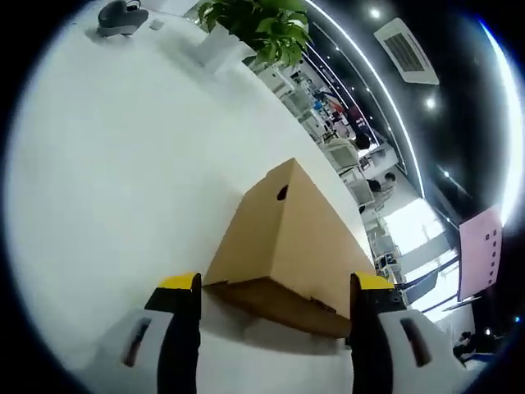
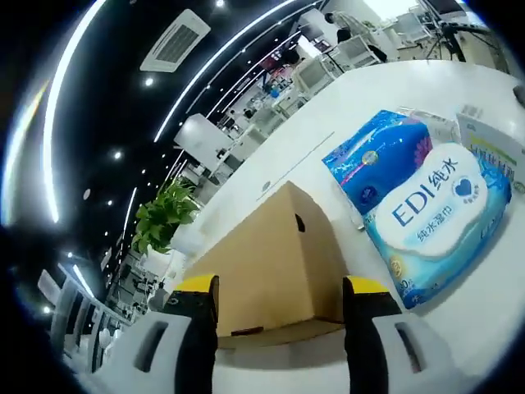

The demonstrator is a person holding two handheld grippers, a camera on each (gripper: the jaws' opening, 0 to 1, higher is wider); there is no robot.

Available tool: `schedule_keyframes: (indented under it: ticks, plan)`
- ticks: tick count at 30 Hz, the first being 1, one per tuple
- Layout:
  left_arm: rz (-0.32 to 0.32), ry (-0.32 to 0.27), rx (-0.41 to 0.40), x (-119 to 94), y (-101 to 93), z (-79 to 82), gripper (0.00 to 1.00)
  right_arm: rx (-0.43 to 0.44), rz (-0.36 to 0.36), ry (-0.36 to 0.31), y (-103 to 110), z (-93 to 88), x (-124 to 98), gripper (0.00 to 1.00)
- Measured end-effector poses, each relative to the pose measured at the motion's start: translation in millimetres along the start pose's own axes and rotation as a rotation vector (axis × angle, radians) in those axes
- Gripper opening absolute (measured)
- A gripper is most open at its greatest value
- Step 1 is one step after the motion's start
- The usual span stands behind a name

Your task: Operate the shoe box by opening the lid, removing the specified soft item, and placing it in the target area until the item is outside and the box remains undamaged.

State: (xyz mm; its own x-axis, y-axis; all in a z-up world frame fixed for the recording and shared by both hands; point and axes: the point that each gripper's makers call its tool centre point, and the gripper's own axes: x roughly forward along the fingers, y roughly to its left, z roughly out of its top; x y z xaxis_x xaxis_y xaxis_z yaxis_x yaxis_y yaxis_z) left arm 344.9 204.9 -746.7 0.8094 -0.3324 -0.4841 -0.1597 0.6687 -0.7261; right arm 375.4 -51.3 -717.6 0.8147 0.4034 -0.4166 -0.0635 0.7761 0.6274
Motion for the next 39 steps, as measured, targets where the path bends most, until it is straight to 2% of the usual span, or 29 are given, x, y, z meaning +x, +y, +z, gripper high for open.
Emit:
schedule_keyframes:
  ticks: [3,5,7,8,10,13,14,17,20,22,25,27,29,32,37,39]
  plan:
    - [-0.017,-0.004,0.044,-6,-5.9,4.0,0.76,-0.079,0.015,0.025,4,-0.1,-4,0.66]
    - [-0.025,-0.008,0.088,-9,-8.3,7.2,0.76,-0.182,0.029,0.034,6,0.4,-9,0.66]
    - [-0.031,-0.001,0.128,-11,-10.8,8.2,0.78,-0.246,0.031,0.058,5,-3.1,-11,0.67]
    - [-0.039,0.005,0.190,-13,-14.9,8.7,0.78,-0.262,0.035,0.060,7,-3.6,-11,0.68]
    - [-0.051,0.009,0.250,-15,-18.4,8.5,0.79,-0.342,0.047,0.069,11,-4.9,-14,0.68]
    - [-0.049,0.011,0.391,-17,-21.5,8.4,0.84,-0.469,0.055,0.088,15,-6.8,-17,0.68]
    - [-0.047,0.019,0.428,-17,-21.9,6.8,0.84,-0.527,0.064,0.095,17,-8.1,-18,0.68]
    - [-0.048,0.024,0.533,-19,-25.7,4.8,0.81,-0.618,0.077,0.117,20,-13.3,-20,0.73]
    - [-0.054,0.034,0.617,-22,-30.2,0.0,0.79,-0.671,0.074,0.125,20,-15.6,-22,0.74]
    - [-0.053,0.038,0.703,-22,-29.8,-2.1,0.79,-0.681,0.070,0.124,20,-15.7,-23,0.75]
    - [-0.042,0.050,0.803,-22,-28.0,-6.9,0.84,-0.693,0.060,0.121,17,-14.3,-24,0.77]
    - [-0.040,0.061,0.808,-22,-27.1,-10.7,0.83,-0.744,0.056,0.130,15,-15.2,-24,0.78]
    - [-0.034,0.072,0.816,-22,-25.0,-12.5,0.82,-0.759,0.054,0.131,15,-16.1,-24,0.80]
    - [-0.029,0.083,0.822,-20,-22.3,-14.8,0.79,-0.776,0.039,0.138,12,-18.1,-23,0.87]
    - [0.001,0.116,0.777,-14,-13.8,-18.3,0.84,-0.790,0.034,0.141,13,-21.6,-20,0.87]
    - [0.002,0.109,0.797,-13,-14.4,-17.2,0.80,-0.799,0.032,0.149,13,-23.8,-17,0.87]
